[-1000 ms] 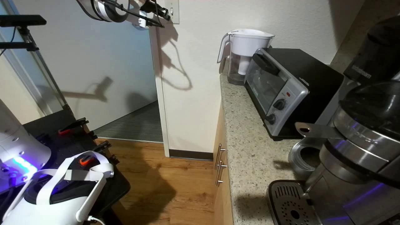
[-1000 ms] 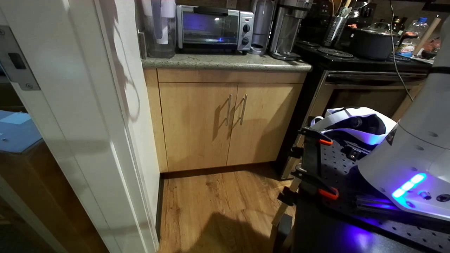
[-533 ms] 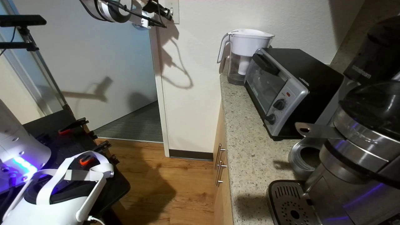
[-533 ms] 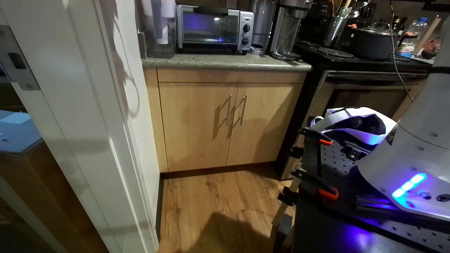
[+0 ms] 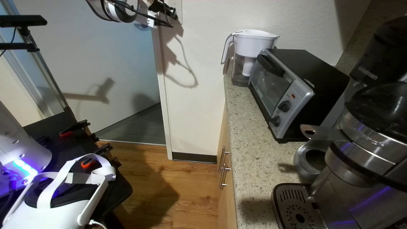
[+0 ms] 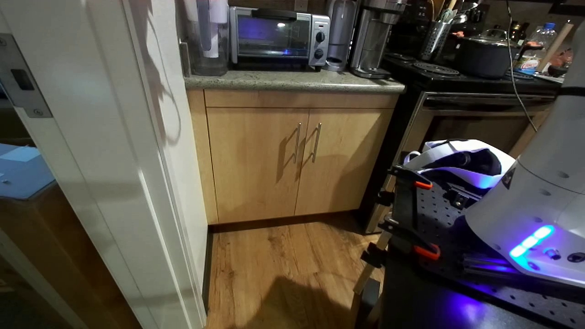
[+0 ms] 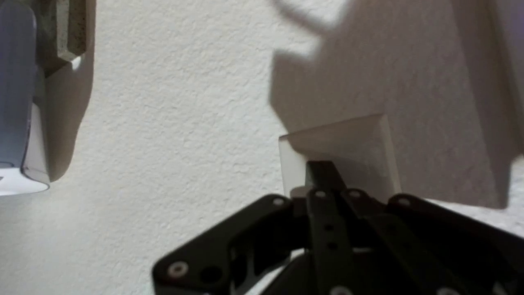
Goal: Turn off the light
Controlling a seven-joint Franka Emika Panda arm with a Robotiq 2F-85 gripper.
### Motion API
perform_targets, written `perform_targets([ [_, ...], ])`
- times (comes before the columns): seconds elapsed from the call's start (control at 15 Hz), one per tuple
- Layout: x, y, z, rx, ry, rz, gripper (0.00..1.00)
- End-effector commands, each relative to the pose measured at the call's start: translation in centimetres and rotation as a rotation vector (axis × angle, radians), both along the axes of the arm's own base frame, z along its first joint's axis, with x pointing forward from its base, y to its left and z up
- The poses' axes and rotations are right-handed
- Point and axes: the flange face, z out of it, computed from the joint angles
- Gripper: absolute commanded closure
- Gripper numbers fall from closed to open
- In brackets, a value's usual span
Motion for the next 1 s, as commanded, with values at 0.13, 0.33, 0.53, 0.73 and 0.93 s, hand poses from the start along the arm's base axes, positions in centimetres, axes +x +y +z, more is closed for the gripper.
perform_targets([
  [0.13,1.0,0.7,1.0,0.019,-0.033,0.006,1.00],
  [0.33,0.8,1.1,1.6,0.018,-0.044,0.013,1.00],
  [0.53,0.8,1.3,2.1,0.015,-0.053,0.019,1.00],
  [0.73,0.6,1.4,2.5,0.017,-0.059,0.021,1.00],
  [0.93,0.4,1.6,3.0,0.019,-0.067,0.025,1.00],
])
